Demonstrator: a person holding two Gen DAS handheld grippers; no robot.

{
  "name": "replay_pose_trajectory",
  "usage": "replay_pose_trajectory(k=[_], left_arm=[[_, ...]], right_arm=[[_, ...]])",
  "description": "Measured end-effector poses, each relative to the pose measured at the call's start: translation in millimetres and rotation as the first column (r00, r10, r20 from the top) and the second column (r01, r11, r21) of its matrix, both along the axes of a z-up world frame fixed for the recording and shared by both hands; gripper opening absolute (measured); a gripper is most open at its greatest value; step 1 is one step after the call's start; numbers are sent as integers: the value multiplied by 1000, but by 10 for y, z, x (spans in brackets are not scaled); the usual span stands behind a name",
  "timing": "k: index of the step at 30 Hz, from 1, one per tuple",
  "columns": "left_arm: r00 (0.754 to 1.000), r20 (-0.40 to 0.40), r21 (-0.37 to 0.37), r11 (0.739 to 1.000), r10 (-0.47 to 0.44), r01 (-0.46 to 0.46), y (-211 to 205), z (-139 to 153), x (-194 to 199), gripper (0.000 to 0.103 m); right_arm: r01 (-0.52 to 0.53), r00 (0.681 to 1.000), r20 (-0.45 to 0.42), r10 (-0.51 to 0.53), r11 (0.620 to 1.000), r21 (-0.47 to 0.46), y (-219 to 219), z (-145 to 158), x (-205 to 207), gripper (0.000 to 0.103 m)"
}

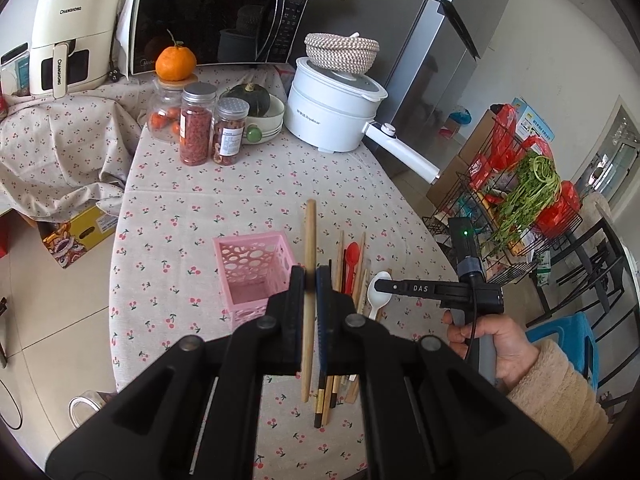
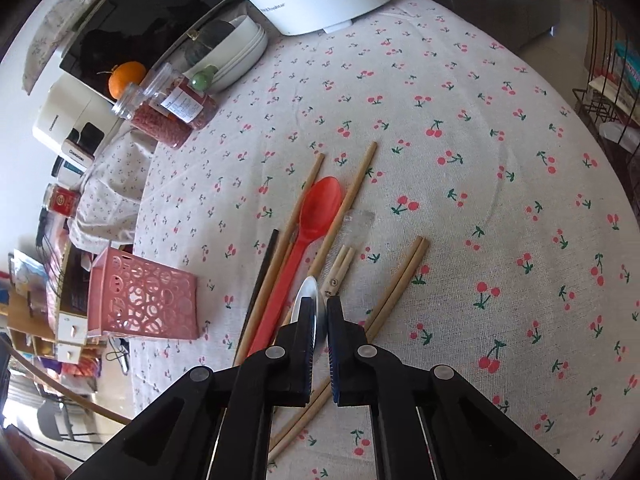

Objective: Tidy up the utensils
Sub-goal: 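Lift the chopstick with the left tool while the right tool lifts the spoon toward the basket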

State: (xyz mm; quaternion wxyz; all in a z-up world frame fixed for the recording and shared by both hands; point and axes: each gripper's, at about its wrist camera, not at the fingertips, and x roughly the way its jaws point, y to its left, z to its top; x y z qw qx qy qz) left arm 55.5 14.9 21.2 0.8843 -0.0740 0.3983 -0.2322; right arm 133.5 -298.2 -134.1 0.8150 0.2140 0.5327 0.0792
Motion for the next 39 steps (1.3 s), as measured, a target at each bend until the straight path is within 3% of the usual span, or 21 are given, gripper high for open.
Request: replay_pose_trajectory(k=[5, 10, 17, 22, 25, 29, 34, 39], left_arm=[[993, 113, -45, 999, 15, -10, 75, 294, -136, 6], [964, 251, -87, 994, 84, -64, 203, 576, -213, 6], [911, 359, -153, 976, 204, -158, 374, 716, -167, 6], [893, 380, -148, 969, 242, -200, 370, 679, -42, 6], [904, 363, -106, 973, 228, -203, 298, 592, 92, 6], [929, 288, -30, 972, 232, -233, 235, 348, 357, 6], [957, 135, -28, 967, 255, -254, 284, -12, 673, 6], [969, 104, 12, 974, 224, -227, 234, -105, 756, 7]], right_arm=[[2, 986, 166, 10, 997, -73, 162, 506, -167, 6], [30, 941, 338, 18, 990, -135, 308, 998, -353, 6], [48, 830, 554, 65, 981, -187, 646, 1548, -570, 6], [62, 733, 670, 117, 969, -237, 995, 1810, -662, 6], [64, 702, 695, 152, 959, -274, 1195, 1821, -617, 6], [69, 694, 696, 184, 945, -318, 1369, 1674, -437, 6], [65, 717, 673, 182, 944, -324, 1442, 1395, -156, 6], [34, 730, 643, 231, 928, -372, 1565, 1244, -40, 6]])
